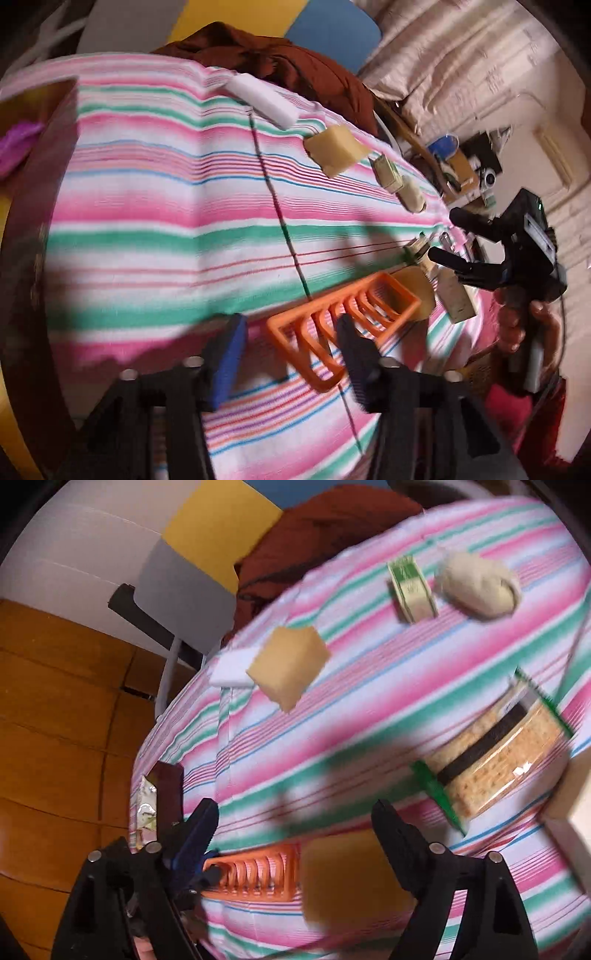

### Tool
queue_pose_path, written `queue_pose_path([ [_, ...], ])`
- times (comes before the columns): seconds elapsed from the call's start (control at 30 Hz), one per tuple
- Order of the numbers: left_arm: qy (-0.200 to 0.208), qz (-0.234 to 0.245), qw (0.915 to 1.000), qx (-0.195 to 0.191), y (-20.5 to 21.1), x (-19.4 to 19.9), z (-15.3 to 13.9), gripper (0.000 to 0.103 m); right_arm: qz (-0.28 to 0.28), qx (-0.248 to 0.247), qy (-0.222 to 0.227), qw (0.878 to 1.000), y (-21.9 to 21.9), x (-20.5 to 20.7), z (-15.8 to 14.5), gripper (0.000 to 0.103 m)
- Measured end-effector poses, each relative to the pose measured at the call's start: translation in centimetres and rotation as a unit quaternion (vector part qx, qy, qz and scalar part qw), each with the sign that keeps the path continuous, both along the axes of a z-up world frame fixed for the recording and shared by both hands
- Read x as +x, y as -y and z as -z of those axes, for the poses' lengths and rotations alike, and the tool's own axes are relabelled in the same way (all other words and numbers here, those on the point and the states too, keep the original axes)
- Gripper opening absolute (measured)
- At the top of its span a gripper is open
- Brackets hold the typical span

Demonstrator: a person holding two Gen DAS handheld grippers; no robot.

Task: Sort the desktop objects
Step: 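Grasp the orange rack with the left tool while the right tool grasps the sponge block, then lift the orange rack with the left tool while the right tool lifts the sponge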

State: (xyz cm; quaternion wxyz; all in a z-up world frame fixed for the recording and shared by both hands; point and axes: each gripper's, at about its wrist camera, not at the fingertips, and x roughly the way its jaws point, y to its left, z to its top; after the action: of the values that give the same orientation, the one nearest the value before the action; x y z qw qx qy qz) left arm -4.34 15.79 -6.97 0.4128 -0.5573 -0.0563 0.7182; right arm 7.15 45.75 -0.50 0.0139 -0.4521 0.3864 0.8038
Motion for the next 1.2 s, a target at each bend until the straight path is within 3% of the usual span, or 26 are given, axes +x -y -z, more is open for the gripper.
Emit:
queue_pose_path([
  [0.07, -0.025, 0.012, 0.9996, -0.009, -0.1, 0.7, -0.5, 0.068, 0.018, 0.022, 0.015, 0.999, -0.3, 0.3, 0.0, 0.087],
  [0.17, -0.095, 0.058, 0.9929, -0.041, -1.5, 1.9, -1.5, 0.075, 0.026, 0.017, 0.047, 0.998, -0.5, 0.1, 1.0, 0.087],
  [0.27, -0.161, 0.123, 0.9774, -0.06, -2.9, 3.3, -2.8, 0.081, 0.004, 0.011, 0.071, 0.997, -0.2, -0.3, 2.0, 0.087],
  [0.3, -0.174, 0.157, 0.97, -0.066, -3.7, 3.9, -3.0, 0.082, -0.008, 0.007, 0.085, 0.996, 0.2, -0.7, 2.6, 0.087],
  [0.33, -0.198, 0.203, 0.9556, -0.08, -4.9, 4.8, -3.1, 0.082, -0.019, 0.003, 0.095, 0.995, 0.5, -0.9, 3.0, 0.087],
  [0.37, -0.215, 0.221, 0.9469, -0.089, -5.4, 5.3, -3.1, 0.082, -0.032, -0.003, 0.106, 0.994, 0.9, -1.2, 3.6, 0.087],
  [0.4, -0.254, 0.258, 0.9258, -0.109, -6.5, 6.2, -3.0, 0.082, -0.038, -0.005, 0.111, 0.993, 0.9, -1.2, 3.8, 0.087],
  [0.43, -0.275, 0.283, 0.9108, -0.121, -7.1, 6.8, -2.8, 0.082, -0.043, -0.005, 0.116, 0.992, 1.1, -1.3, 4.0, 0.087],
  [0.5, -0.288, 0.324, 0.8903, -0.139, -7.8, 7.5, -2.0, 0.082, -0.049, -0.003, 0.124, 0.991, 1.3, -1.3, 4.2, 0.087],
  [0.57, -0.292, 0.334, 0.882, -0.158, -8.6, 7.5, -1.1, 0.082, -0.061, 0.002, 0.137, 0.989, 1.8, -1.4, 4.6, 0.087],
  [0.63, -0.281, 0.327, 0.8866, -0.166, -9.2, 6.8, -0.2, 0.081, -0.073, 0.019, 0.143, 0.987, 2.3, -1.4, 4.4, 0.087],
  [0.73, -0.228, 0.296, 0.9185, -0.131, -9.3, 4.8, 0.5, 0.08, -0.083, 0.03, 0.151, 0.985, 2.7, -1.4, 4.5, 0.087],
  [0.8, -0.228, 0.273, 0.9277, -0.115, -8.6, 4.6, 0.4, 0.078, -0.087, 0.036, 0.154, 0.984, 3.0, -1.6, 4.5, 0.087],
  [0.87, -0.235, 0.258, 0.9308, -0.109, -8.2, 5.1, 0.6, 0.075, -0.092, 0.047, 0.158, 0.982, 3.3, -1.8, 4.5, 0.087],
  [0.93, -0.246, 0.235, 0.9342, -0.106, -7.3, 5.5, 0.7, 0.063, -0.099, 0.062, 0.163, 0.98, 3.7, -1.9, 4.5, 0.086],
  [0.97, -0.251, 0.223, 0.9363, -0.103, -6.8, 5.7, 0.7, 0.062, -0.101, 0.072, 0.166, 0.978, 3.9, -2.0, 4.4, 0.082],
  [1.07, -0.238, 0.175, 0.9508, -0.094, -5.4, 5.7, 0.4, 0.05, -0.103, 0.101, 0.169, 0.975, 4.4, -2.2, 4.1, 0.067],
  [1.17, -0.199, 0.113, 0.9704, -0.077, -3.6, 5.2, 0.2, 0.05, -0.102, 0.101, 0.154, 0.978, 4.3, -2.3, 3.8, 0.064],
  [1.2, -0.193, 0.102, 0.9731, -0.073, -3.2, 5.4, 0.1, 0.05, -0.102, 0.093, 0.141, 0.98, 4.3, -2.3, 3.6, 0.064],
])
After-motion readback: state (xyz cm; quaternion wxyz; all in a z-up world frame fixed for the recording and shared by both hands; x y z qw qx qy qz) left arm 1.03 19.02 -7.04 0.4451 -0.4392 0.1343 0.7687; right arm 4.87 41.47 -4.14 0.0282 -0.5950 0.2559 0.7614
